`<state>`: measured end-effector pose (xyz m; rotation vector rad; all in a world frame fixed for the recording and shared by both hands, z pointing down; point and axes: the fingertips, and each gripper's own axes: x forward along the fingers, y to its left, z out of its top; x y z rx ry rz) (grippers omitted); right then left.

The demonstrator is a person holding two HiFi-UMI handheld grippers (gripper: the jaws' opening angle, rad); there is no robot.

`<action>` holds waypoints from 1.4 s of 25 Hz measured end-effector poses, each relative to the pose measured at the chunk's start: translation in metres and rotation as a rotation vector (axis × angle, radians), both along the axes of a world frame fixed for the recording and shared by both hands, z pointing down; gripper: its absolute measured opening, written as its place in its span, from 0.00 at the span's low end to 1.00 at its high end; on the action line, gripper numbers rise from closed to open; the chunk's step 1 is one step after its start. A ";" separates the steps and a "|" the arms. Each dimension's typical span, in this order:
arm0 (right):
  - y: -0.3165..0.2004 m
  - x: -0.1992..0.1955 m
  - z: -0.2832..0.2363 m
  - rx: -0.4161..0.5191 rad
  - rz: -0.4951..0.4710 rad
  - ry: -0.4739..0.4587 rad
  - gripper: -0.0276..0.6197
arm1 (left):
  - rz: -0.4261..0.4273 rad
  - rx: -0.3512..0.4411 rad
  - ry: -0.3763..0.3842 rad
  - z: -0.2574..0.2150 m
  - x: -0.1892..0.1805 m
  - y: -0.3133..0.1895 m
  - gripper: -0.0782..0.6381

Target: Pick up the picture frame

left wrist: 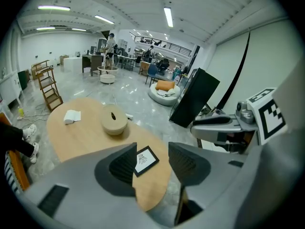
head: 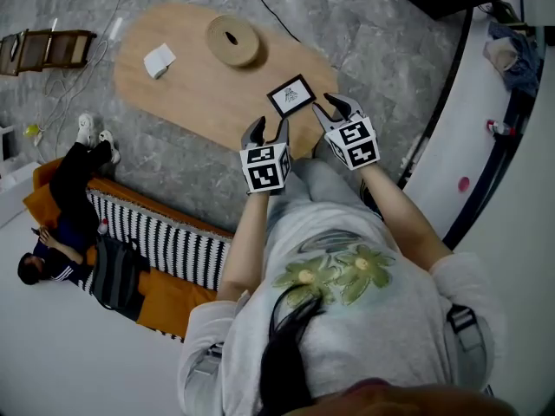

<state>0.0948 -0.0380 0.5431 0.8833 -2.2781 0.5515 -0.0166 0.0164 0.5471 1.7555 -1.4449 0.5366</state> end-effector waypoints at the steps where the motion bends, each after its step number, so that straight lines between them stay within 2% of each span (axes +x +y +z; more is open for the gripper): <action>1: -0.001 0.000 0.003 -0.005 -0.002 0.005 0.23 | 0.000 -0.006 0.001 0.003 0.000 -0.001 0.39; 16: -0.010 0.001 0.049 -0.073 -0.026 0.059 0.23 | -0.021 -0.079 0.009 0.049 -0.004 -0.010 0.39; 35: -0.022 -0.004 0.146 -0.174 -0.041 0.125 0.26 | -0.037 -0.185 0.036 0.141 -0.008 -0.013 0.39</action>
